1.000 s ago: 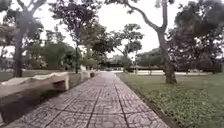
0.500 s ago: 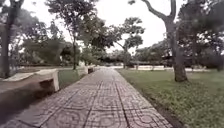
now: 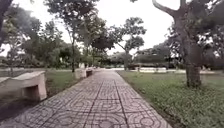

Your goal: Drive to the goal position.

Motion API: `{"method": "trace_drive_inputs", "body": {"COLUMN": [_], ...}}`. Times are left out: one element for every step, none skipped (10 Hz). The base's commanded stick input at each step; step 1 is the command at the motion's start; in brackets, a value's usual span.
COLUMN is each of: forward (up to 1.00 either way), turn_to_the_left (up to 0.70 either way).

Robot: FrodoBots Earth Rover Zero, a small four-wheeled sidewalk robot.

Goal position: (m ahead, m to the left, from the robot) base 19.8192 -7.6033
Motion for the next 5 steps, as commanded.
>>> {"method": "trace_drive_inputs", "body": {"forward": [1.00,1.00,1.00,1.00,1.00], "turn_to_the_left": [0.00,0.00,0.00,0.00,0.00]}}
